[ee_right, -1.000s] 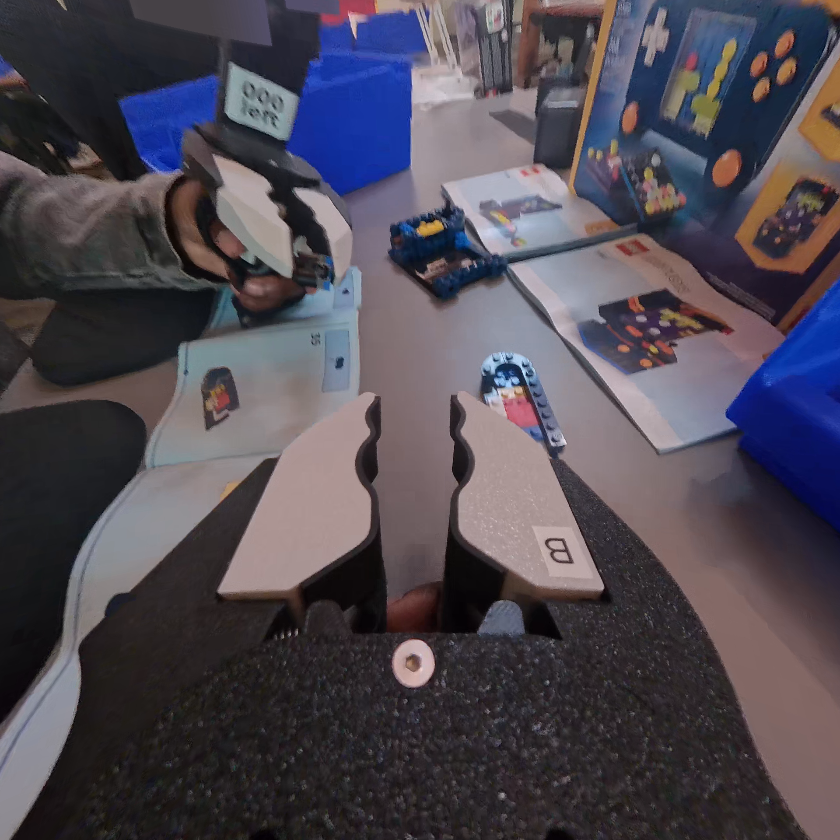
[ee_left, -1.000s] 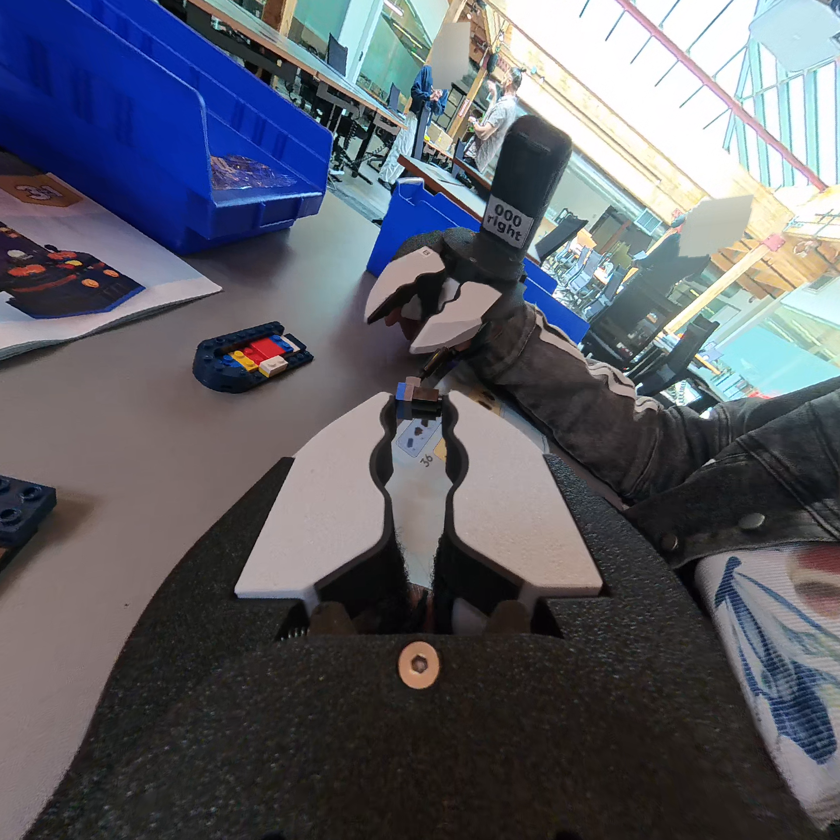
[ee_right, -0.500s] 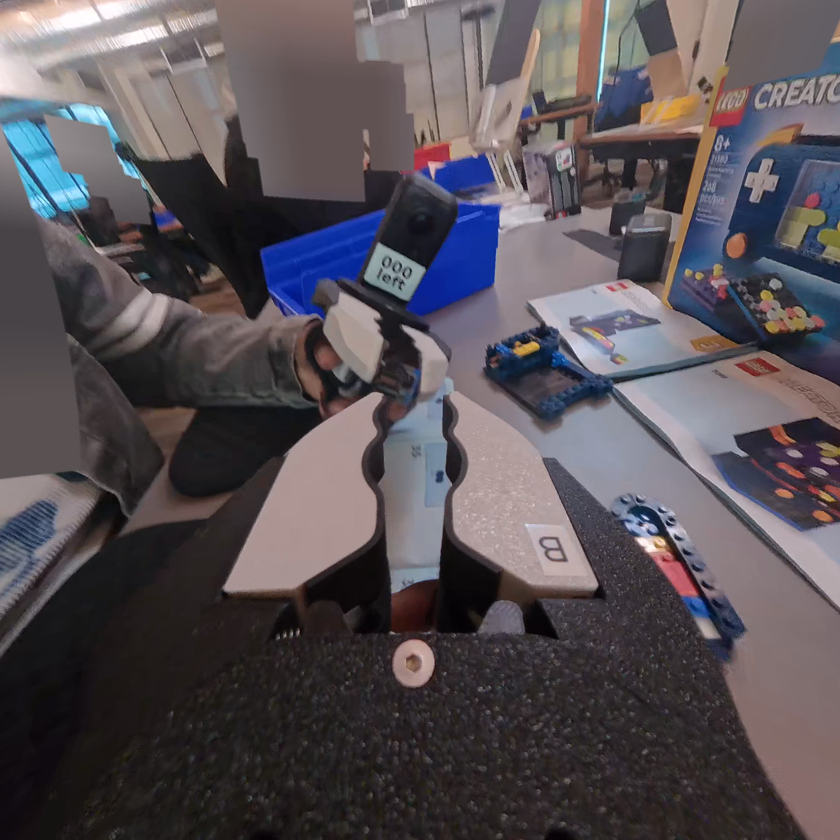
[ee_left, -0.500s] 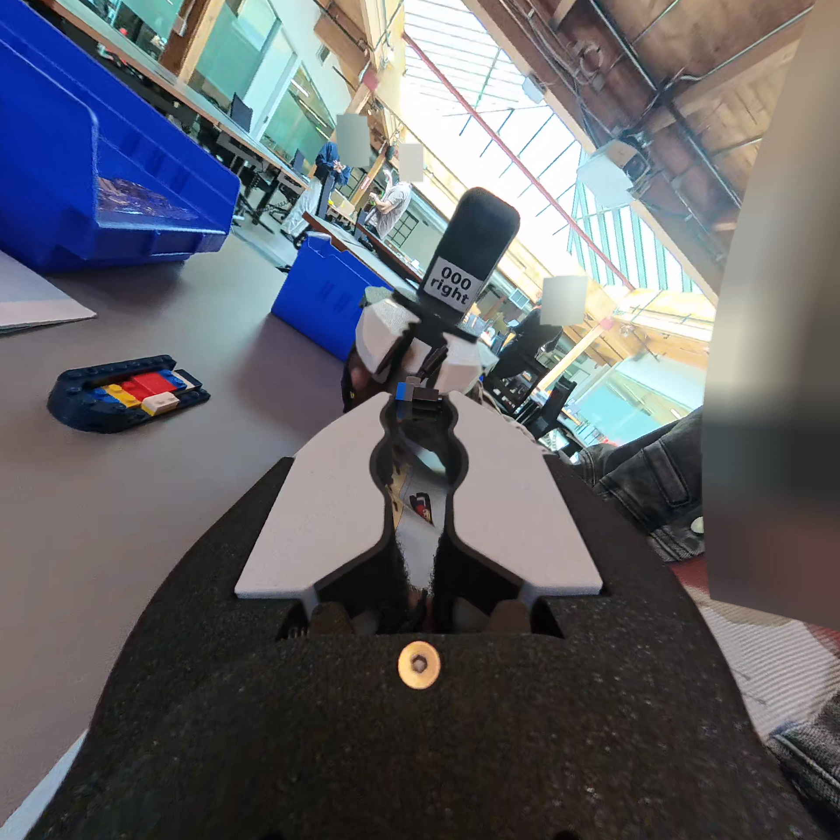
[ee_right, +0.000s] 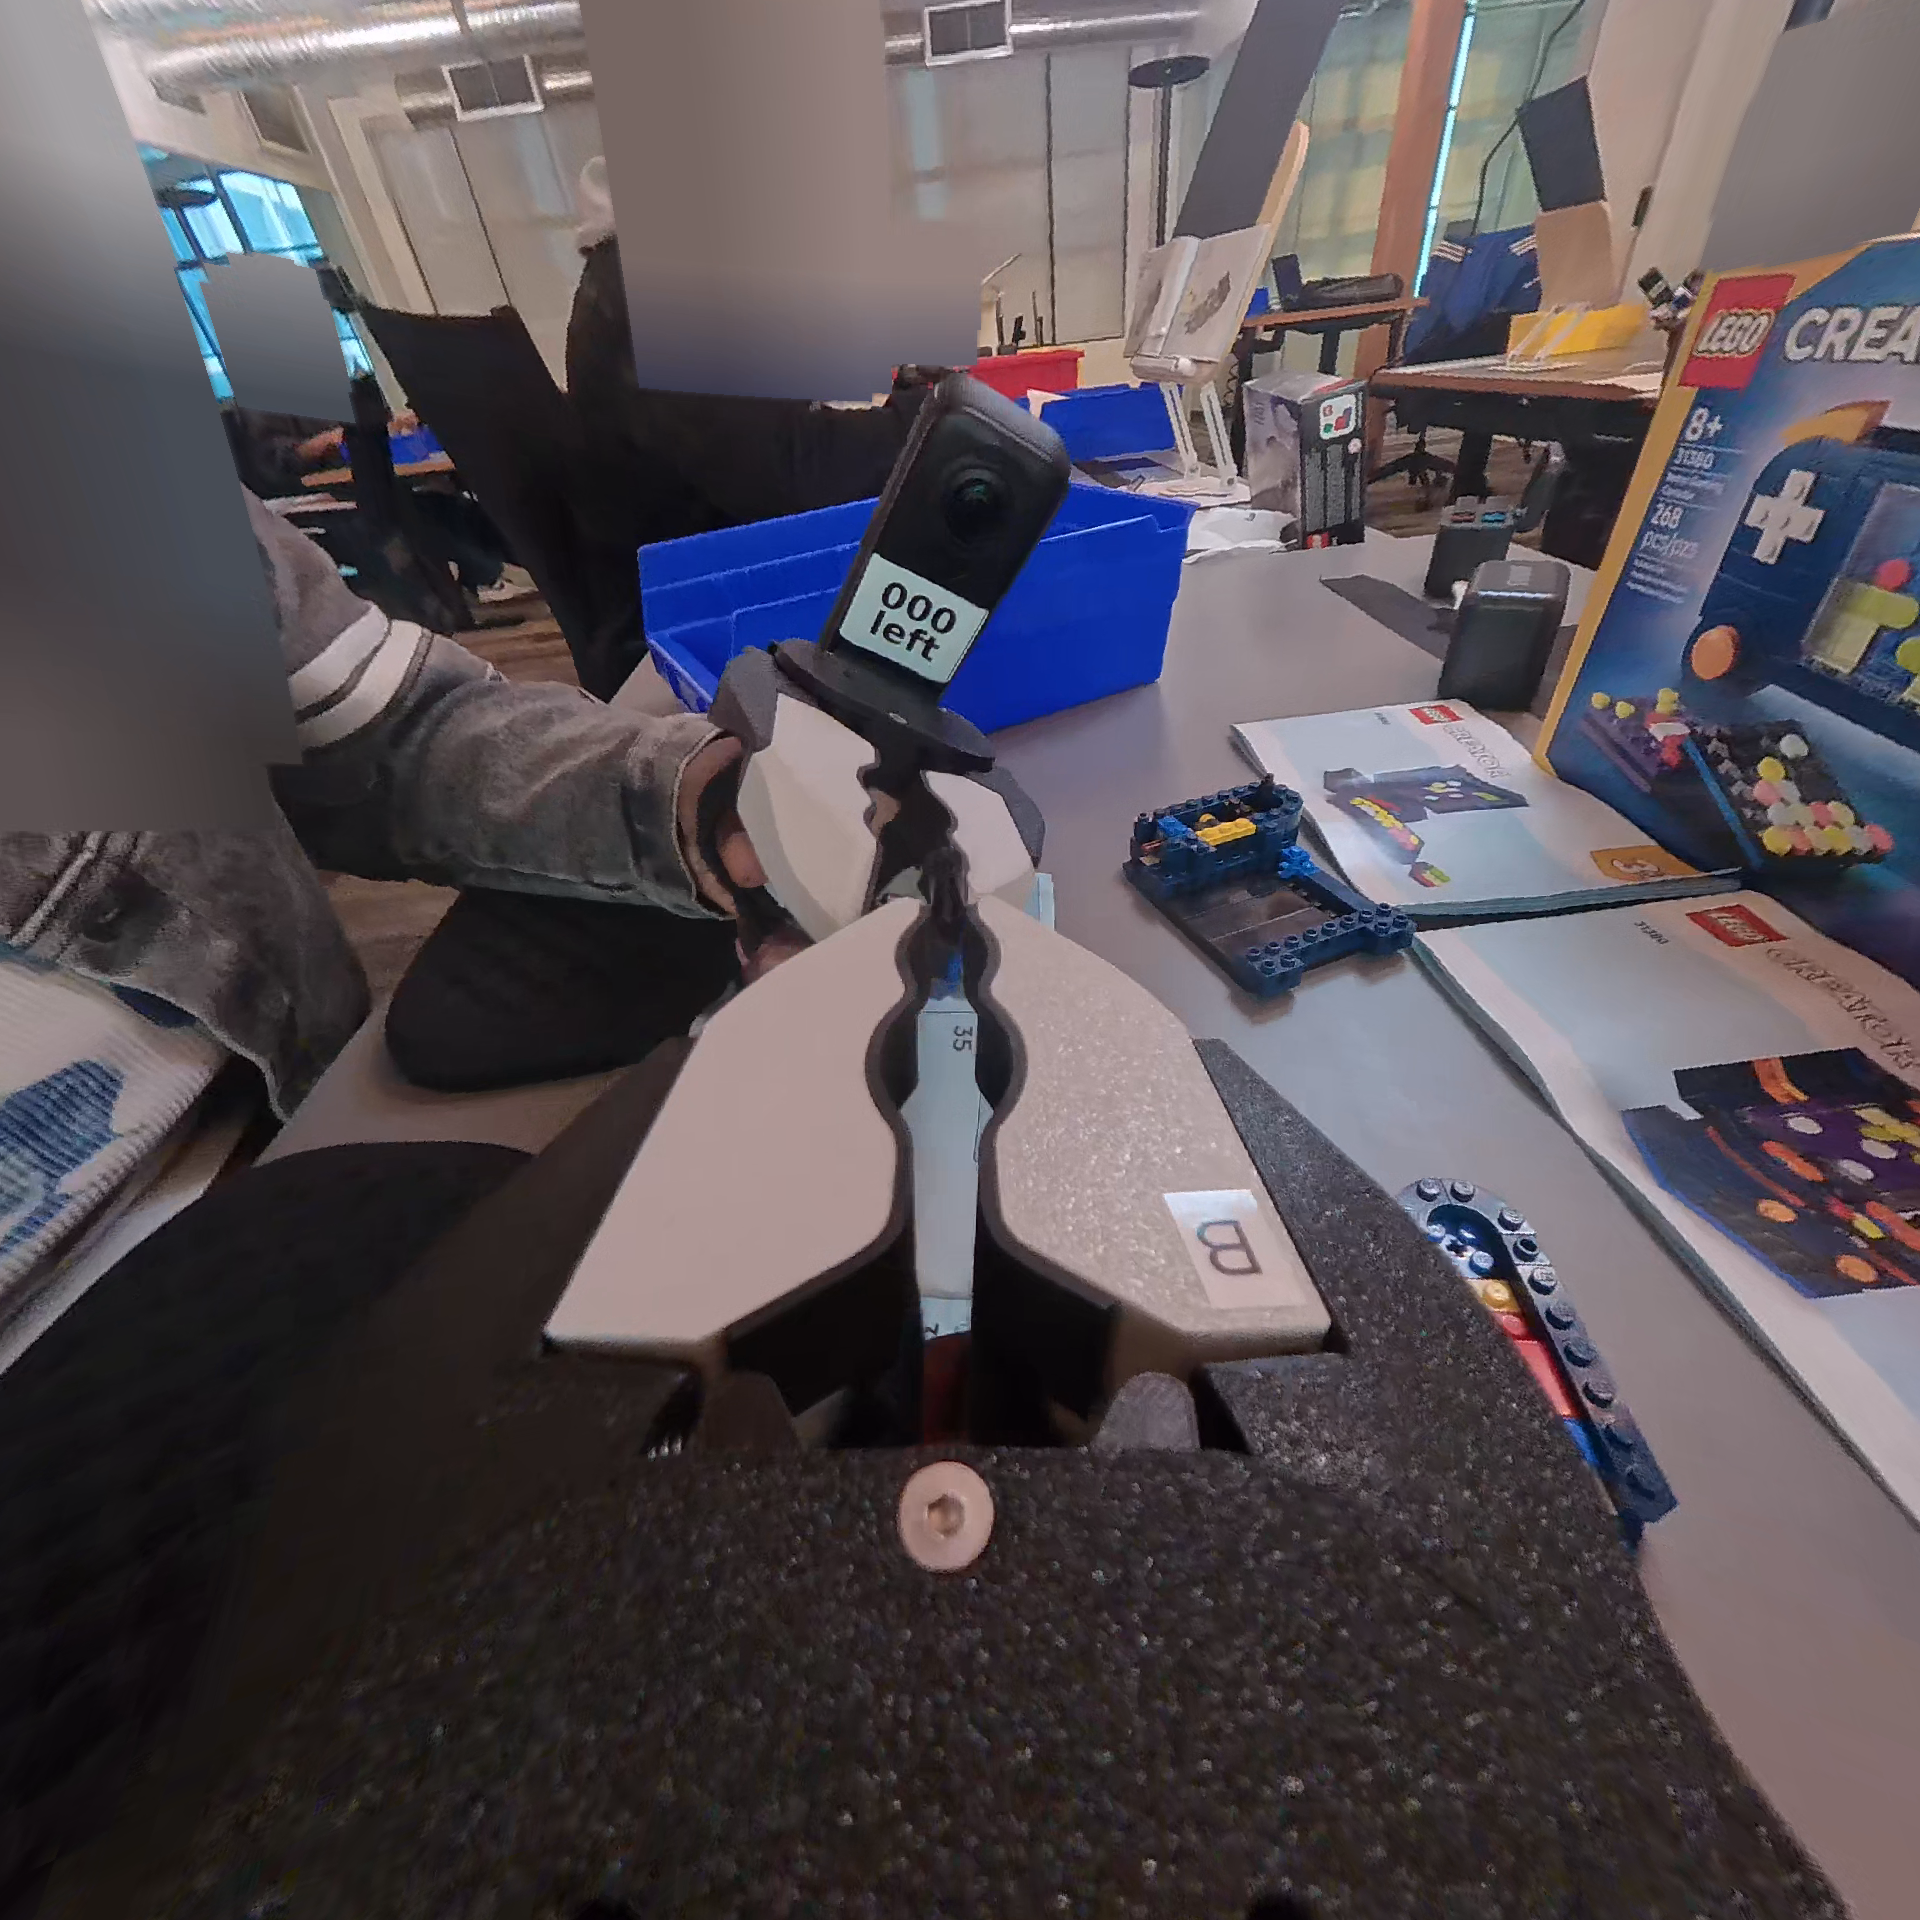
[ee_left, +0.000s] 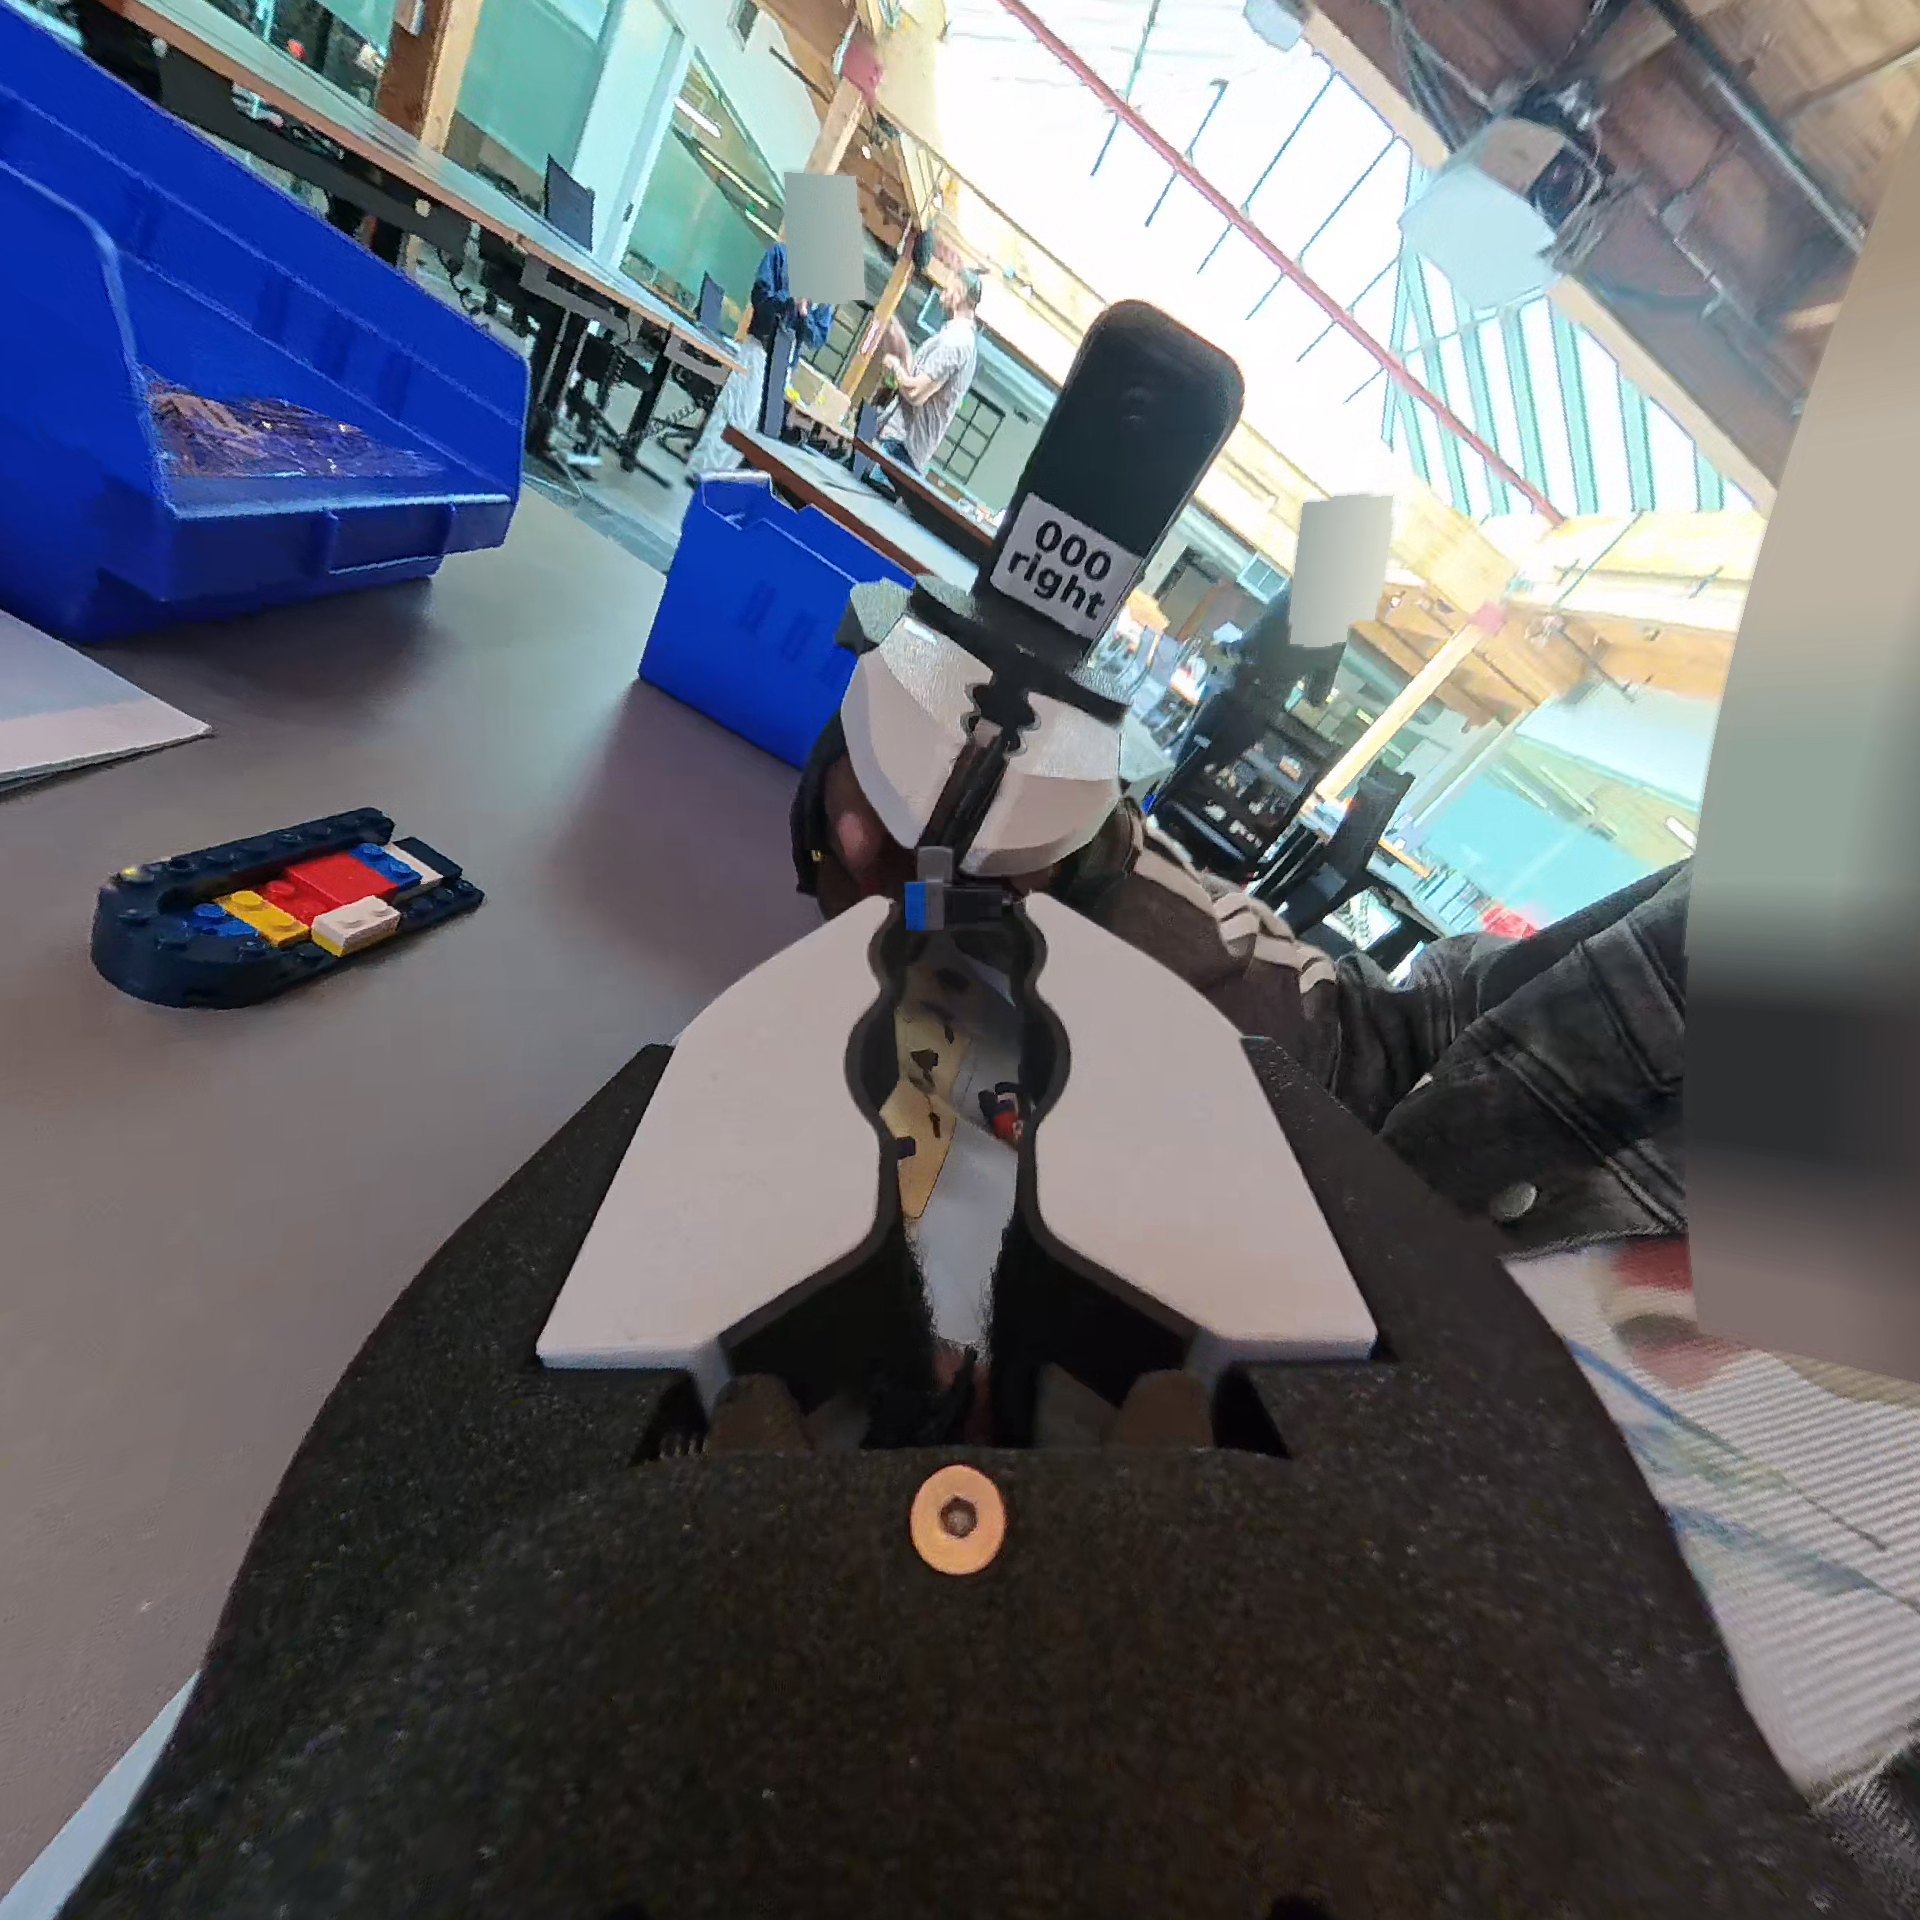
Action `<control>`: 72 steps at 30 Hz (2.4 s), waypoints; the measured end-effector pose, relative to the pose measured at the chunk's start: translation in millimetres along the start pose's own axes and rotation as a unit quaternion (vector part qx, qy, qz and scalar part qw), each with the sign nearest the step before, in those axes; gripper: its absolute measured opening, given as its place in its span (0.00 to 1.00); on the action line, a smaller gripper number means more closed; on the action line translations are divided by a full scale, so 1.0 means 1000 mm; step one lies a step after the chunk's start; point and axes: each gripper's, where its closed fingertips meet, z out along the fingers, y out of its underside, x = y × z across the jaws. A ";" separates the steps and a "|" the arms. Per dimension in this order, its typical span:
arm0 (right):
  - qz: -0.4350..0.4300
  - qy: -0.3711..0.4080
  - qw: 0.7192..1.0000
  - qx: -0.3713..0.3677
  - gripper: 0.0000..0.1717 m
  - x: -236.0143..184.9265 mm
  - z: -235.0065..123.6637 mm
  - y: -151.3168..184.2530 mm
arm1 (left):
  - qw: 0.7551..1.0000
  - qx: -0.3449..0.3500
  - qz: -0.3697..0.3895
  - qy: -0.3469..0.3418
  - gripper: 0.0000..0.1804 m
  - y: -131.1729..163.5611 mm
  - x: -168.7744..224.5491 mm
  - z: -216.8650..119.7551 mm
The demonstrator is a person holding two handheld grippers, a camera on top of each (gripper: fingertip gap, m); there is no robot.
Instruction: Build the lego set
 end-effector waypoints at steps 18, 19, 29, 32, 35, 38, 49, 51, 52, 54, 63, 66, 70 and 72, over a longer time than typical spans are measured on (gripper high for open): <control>-0.012 -0.132 0.989 -0.069 0.03 -0.037 -0.012 0.019 | 0.986 -0.125 0.093 0.055 0.19 0.035 0.025 0.006; -0.012 -0.144 0.987 -0.074 0.03 -0.041 -0.011 0.021 | 0.984 -0.133 0.086 0.078 0.17 0.039 0.032 0.007; -0.035 -0.108 0.993 -0.041 0.08 -0.037 -0.006 0.006 | 0.992 -0.087 0.006 0.093 0.11 0.027 0.036 0.009; -0.076 -0.017 0.997 0.024 0.22 -0.016 -0.010 -0.021 | 0.992 0.039 -0.090 0.085 0.11 -0.009 0.025 0.003; -0.236 0.120 0.964 0.016 0.24 -0.002 -0.011 -0.034 | 0.953 0.208 -0.197 0.097 0.11 -0.052 0.010 -0.022; -0.362 0.244 0.899 -0.020 0.20 0.001 0.002 -0.040 | 0.935 0.272 -0.211 0.087 0.11 -0.063 0.007 -0.031; -0.336 0.305 0.891 -0.003 0.11 -0.004 0.016 -0.045 | 0.953 0.255 -0.151 0.061 0.11 -0.049 0.026 -0.010; -0.324 0.284 0.902 0.013 0.10 -0.003 0.010 -0.049 | 0.960 0.237 -0.132 0.061 0.12 -0.052 0.027 -0.010; -0.320 0.277 0.906 0.030 0.10 -0.002 0.002 -0.055 | 0.966 0.224 -0.118 0.060 0.17 -0.056 0.028 -0.011; -0.293 0.253 0.919 0.071 0.10 0.003 -0.021 -0.069 | 0.989 0.128 -0.057 0.038 0.24 -0.054 0.024 -0.011; -0.103 0.208 0.945 0.229 0.10 0.042 -0.111 -0.082 | 0.861 -0.360 0.303 -0.193 0.32 0.001 -0.111 -0.002; -0.082 0.182 0.951 0.236 0.10 0.043 -0.111 -0.078 | 0.847 -0.406 0.292 -0.179 0.31 0.007 -0.145 0.009; -0.077 0.173 0.959 0.213 0.10 0.044 -0.105 -0.071 | 0.833 -0.441 0.300 -0.144 0.29 0.017 -0.163 0.016; -0.074 0.165 0.961 0.210 0.10 0.042 -0.103 -0.071 | 0.832 -0.447 0.301 -0.129 0.25 0.018 -0.163 0.017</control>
